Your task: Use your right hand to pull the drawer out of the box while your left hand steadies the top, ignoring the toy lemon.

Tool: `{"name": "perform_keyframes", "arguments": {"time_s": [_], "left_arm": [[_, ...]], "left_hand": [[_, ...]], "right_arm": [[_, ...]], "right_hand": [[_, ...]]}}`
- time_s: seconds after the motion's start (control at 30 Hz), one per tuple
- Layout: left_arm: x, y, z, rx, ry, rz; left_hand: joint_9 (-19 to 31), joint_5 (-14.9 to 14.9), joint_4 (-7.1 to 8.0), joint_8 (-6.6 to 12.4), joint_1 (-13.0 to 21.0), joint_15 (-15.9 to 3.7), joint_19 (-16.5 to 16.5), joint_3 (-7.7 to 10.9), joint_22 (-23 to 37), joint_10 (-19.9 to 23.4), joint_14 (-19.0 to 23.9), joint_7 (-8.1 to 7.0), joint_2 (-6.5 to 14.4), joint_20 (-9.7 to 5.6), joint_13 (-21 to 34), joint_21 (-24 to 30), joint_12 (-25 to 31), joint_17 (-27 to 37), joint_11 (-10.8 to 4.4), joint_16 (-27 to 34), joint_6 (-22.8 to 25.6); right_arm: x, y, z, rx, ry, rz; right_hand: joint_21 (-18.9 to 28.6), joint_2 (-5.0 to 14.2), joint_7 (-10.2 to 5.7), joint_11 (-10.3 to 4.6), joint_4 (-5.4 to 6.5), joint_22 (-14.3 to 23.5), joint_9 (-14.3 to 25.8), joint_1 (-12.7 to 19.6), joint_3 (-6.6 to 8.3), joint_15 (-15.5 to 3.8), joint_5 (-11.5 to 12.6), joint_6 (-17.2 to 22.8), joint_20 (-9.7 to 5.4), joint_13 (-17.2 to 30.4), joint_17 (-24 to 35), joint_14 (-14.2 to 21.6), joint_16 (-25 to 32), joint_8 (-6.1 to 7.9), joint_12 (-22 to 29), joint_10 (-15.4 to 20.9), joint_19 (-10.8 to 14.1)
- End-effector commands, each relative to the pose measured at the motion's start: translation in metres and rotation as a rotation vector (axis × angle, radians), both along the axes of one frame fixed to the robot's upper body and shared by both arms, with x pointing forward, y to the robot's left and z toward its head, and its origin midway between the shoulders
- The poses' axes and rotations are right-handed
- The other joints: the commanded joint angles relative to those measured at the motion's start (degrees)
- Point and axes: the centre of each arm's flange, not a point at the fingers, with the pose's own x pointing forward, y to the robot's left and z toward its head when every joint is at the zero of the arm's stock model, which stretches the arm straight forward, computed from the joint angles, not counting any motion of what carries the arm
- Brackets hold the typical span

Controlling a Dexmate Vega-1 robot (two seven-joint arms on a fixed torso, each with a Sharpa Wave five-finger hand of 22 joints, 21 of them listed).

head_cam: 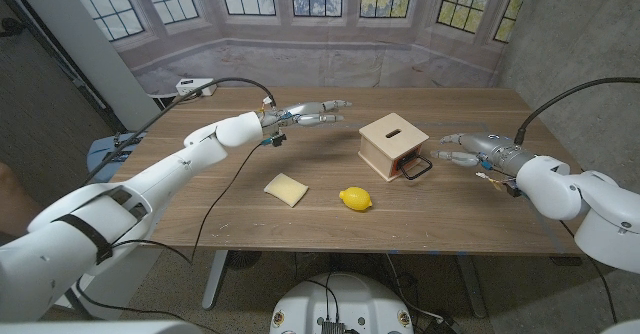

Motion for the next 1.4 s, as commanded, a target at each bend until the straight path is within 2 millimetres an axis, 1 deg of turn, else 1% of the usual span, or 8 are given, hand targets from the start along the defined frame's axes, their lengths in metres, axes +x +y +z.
{"name": "perform_keyframes", "arguments": {"time_s": [0.03, 0.2, 0.43, 0.6, 0.63, 1.03, 1.2, 1.4], "left_arm": [[0.003, -0.001, 0.003, 0.042, -0.004, -0.014], [0.003, -0.005, 0.001, 0.058, -0.008, -0.026], [0.000, -0.011, -0.001, 0.083, -0.022, -0.041], [-0.001, -0.015, 0.000, 0.101, -0.032, -0.050], [-0.002, -0.016, 0.000, 0.103, -0.036, -0.052], [-0.003, -0.026, 0.002, 0.129, -0.048, -0.073], [-0.002, -0.031, 0.002, 0.140, -0.051, -0.082], [-0.002, -0.036, 0.002, 0.147, -0.052, -0.090]], "left_hand": [[0.09, 0.18, 0.33, -0.12, -0.81, 0.05, -0.47, 0.00, 0.19, -0.58, -0.57, -0.27, -0.06, -0.16, 0.14, 0.04, -0.05, 0.17, 0.04, 0.03, -0.36], [0.08, 0.19, 0.39, -0.07, -0.92, 0.08, -0.58, -0.02, 0.19, -0.63, -0.60, -0.31, -0.08, -0.11, 0.14, 0.05, -0.05, 0.16, 0.01, 0.08, -0.35], [0.08, 0.22, 0.48, -0.03, -1.08, -0.04, -0.61, -0.04, 0.18, -0.63, -0.62, -0.31, -0.10, -0.10, 0.15, 0.12, -0.01, 0.14, 0.01, 0.15, -0.37], [0.08, 0.24, 0.54, 0.03, -1.19, -0.27, -0.47, -0.05, 0.18, -0.65, -0.58, -0.29, -0.11, -0.03, 0.15, 0.22, 0.01, 0.12, 0.05, 0.21, -0.29], [0.07, 0.24, 0.54, 0.03, -1.20, -0.28, -0.46, -0.04, 0.18, -0.65, -0.57, -0.31, -0.11, -0.05, 0.15, 0.23, 0.01, 0.12, 0.07, 0.22, -0.31], [0.07, 0.28, 0.59, 0.07, -1.32, -0.56, -0.42, -0.01, 0.18, -0.63, -0.49, -0.36, -0.08, 0.02, 0.15, 0.31, 0.05, 0.09, 0.10, 0.28, -0.29], [0.07, 0.29, 0.61, 0.07, -1.37, -0.57, -0.42, 0.01, 0.18, -0.62, -0.46, -0.43, -0.07, 0.03, 0.15, 0.33, 0.07, 0.08, 0.10, 0.30, -0.31], [0.07, 0.31, 0.63, 0.08, -1.43, -0.62, -0.41, 0.02, 0.18, -0.63, -0.42, -0.43, -0.08, 0.05, 0.15, 0.36, 0.08, 0.06, 0.05, 0.32, -0.35]], "right_arm": [[-0.007, 0.012, -0.006, -0.046, 0.019, -0.007], [-0.007, 0.016, -0.009, -0.061, 0.037, -0.001], [-0.008, 0.021, -0.011, -0.088, 0.042, 0.002], [-0.011, 0.026, -0.012, -0.119, 0.037, -0.004], [-0.011, 0.027, -0.012, -0.124, 0.036, -0.005], [-0.016, 0.032, -0.014, -0.161, 0.040, 0.000], [-0.018, 0.035, -0.016, -0.182, 0.051, 0.015], [-0.016, 0.039, -0.018, -0.189, 0.060, 0.040]], "right_hand": [[0.32, -0.23, -0.14, -0.21, 0.25, 0.21, 0.14, -0.88, -0.33, -5.30, 0.33, 0.36, -0.16, 0.17, 0.29, -0.30, -0.20, -0.11, -0.19, 0.07, -0.34], [0.35, -0.16, -0.09, -0.02, 0.46, 0.21, 0.13, -1.28, -0.43, -5.31, 0.45, 0.23, -0.24, 0.17, 0.27, -0.36, -0.22, -0.17, -0.26, -0.11, -0.38], [0.35, 0.09, -0.06, -0.12, 0.61, 0.22, 0.12, -1.54, -0.39, -5.35, 0.64, 0.15, -0.17, 0.17, 0.20, -0.39, -0.25, -0.21, -0.30, -0.24, -0.54], [0.39, 0.24, 0.00, -0.01, 0.78, 0.22, 0.11, -1.83, -0.41, -5.54, 0.74, 0.28, -0.20, 0.16, 0.18, -0.19, -0.18, -0.16, -0.25, -0.13, -0.52], [0.41, 0.25, 0.03, 0.25, 0.87, 0.22, 0.11, -1.99, -0.45, -5.55, 0.77, 0.29, -0.19, 0.16, 0.18, -0.17, -0.17, -0.16, -0.21, -0.04, -0.51], [0.48, 0.24, 0.23, 0.25, 1.22, 0.23, 0.10, -2.71, -0.67, -5.48, 0.92, 0.45, -0.25, 0.16, 0.14, -0.06, -0.15, -0.11, -0.22, -0.05, -0.51], [0.52, 0.23, 0.26, 0.77, 1.35, 0.23, 0.09, -3.02, -0.75, -5.27, 1.01, 0.55, -0.69, 0.16, 0.10, -0.14, -0.21, -0.09, -0.24, -0.13, -0.46], [0.56, 0.24, 0.35, 0.79, 1.43, 0.22, 0.08, -3.24, -0.78, -5.18, 1.12, 0.63, -0.93, 0.15, 0.04, -0.15, -0.25, -0.08, -0.23, -0.11, -0.40]]}}
